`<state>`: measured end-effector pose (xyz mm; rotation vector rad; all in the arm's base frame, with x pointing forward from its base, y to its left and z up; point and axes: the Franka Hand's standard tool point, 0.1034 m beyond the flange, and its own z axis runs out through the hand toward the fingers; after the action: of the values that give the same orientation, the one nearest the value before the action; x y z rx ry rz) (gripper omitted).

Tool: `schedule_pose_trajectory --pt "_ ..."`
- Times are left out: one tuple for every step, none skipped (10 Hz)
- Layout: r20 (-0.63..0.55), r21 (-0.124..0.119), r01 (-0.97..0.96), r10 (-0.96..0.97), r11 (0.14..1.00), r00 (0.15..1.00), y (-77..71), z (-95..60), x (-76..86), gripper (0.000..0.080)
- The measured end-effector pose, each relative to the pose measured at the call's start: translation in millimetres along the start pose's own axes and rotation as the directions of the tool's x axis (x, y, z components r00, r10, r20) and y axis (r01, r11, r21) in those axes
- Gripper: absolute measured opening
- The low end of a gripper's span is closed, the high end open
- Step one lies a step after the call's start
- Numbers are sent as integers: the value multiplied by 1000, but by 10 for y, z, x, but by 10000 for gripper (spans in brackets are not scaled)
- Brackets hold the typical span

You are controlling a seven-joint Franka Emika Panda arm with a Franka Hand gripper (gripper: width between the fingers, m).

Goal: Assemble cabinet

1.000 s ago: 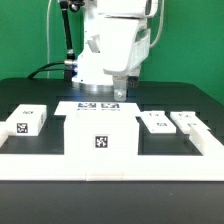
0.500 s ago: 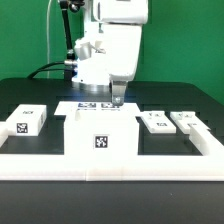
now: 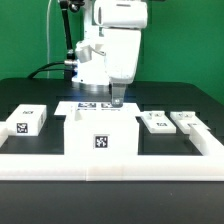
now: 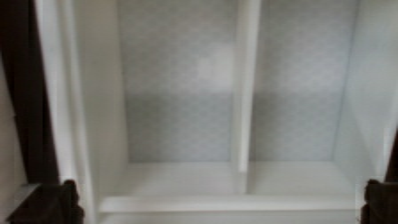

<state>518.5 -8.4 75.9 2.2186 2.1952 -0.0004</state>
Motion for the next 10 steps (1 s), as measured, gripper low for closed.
schedule_pose_trajectory --pt "-2 -2 -2 2 1000 1000 -76 38 -9 798" --pt "-3 3 -2 2 1000 1000 -196 70 -5 798" --pt "-3 15 -2 2 1000 1000 -316 98 -4 798" --pt "-3 20 -3 3 1000 1000 -393 116 -1 798" --pt "-3 27 -4 4 1000 1000 -465 132 4 798" --pt "-3 34 -6 6 999 1000 -541 143 10 798" --pt "-5 37 -7 7 999 1000 -608 172 22 798" --pt "-6 50 -5 6 999 1000 -691 216 31 798" --pt "-7 58 -5 6 998 1000 -715 261 35 798" --pt "-11 61 -5 6 998 1000 -730 332 42 798"
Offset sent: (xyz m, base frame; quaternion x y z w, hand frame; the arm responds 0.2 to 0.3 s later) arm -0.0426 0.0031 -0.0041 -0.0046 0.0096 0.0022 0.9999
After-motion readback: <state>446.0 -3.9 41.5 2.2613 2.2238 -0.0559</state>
